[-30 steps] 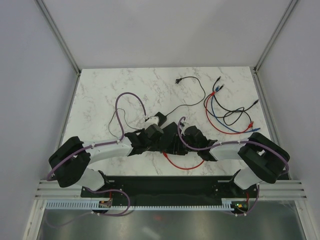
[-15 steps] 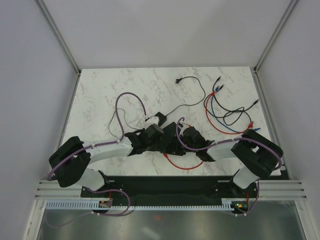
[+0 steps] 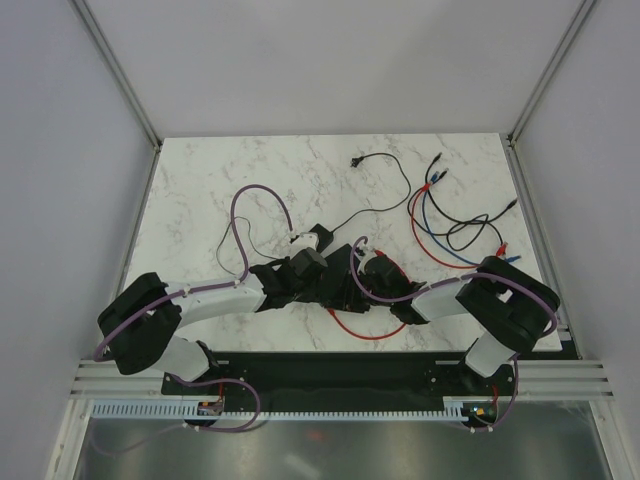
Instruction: Pull the plug from the switch port
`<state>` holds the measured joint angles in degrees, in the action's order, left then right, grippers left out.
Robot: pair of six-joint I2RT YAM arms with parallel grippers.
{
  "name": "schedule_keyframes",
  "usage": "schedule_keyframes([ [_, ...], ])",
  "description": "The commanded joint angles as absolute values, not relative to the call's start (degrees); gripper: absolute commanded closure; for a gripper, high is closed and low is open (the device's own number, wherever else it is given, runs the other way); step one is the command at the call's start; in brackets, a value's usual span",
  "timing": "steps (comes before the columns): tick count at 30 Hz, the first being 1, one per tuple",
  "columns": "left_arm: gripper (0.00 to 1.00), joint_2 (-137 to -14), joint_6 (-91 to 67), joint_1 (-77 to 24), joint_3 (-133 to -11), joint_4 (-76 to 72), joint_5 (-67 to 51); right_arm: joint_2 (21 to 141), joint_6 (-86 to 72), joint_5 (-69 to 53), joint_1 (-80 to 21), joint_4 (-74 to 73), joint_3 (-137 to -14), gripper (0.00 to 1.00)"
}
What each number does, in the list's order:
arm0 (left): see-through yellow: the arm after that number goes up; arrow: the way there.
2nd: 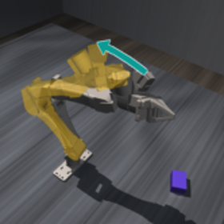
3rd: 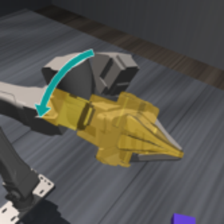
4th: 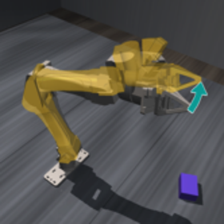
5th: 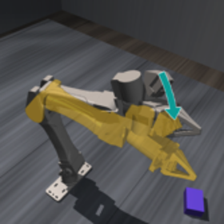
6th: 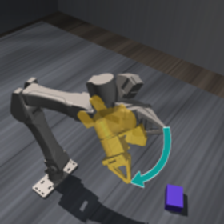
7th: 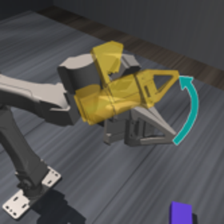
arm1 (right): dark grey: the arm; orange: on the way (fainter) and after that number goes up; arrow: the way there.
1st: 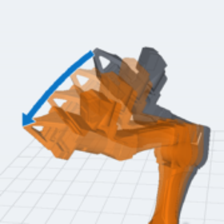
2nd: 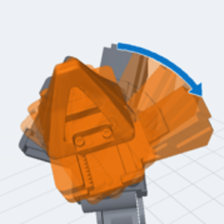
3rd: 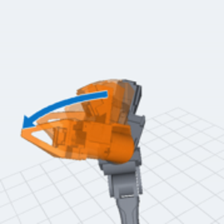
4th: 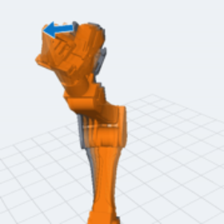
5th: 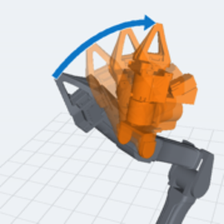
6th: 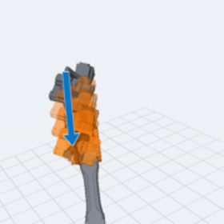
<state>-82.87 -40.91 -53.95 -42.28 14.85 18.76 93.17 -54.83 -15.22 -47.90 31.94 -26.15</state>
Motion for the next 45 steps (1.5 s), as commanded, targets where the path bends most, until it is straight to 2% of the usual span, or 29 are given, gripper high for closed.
schedule_keyframes([
  [1,0.48,-83.8,-40.4,-53.8,-43.3,14.8,17.8,94.4,-55.6,-14.6,-48.3,33.6,-26.4,0.69],
  [5,0.48,-83.9,-40.3,-53.7,-43.4,14.7,17.7,95.2,-56.3,-13.7,-48.3,33.0,-26.4,0.69],
  [8,0.48,-83.9,-40.3,-53.8,-43.4,14.8,17.7,95.7,-56.5,-13.5,-48.3,32.5,-26.5,0.77],
  [14,0.48,-84.4,-40.2,-53.7,-43.8,14.9,17.6,96.3,-56.1,-13.4,-48.3,30.9,-25.9,1.00],
  [30,0.48,-92.9,-38.6,-52.8,-50.1,18.8,14.5,97.9,-47.4,-15.8,-48.3,16.5,-29.0,1.00],
  [38,0.48,-94.0,-38.4,-52.5,-51.2,19.3,13.4,96.7,-49.5,-22.4,-45.0,22.3,-25.7,1.00],
  [45,0.48,-94.0,-38.3,-52.4,-51.3,19.4,13.4,95.1,-47.1,-22.6,-43.5,19.4,-25.5,1.00],
])
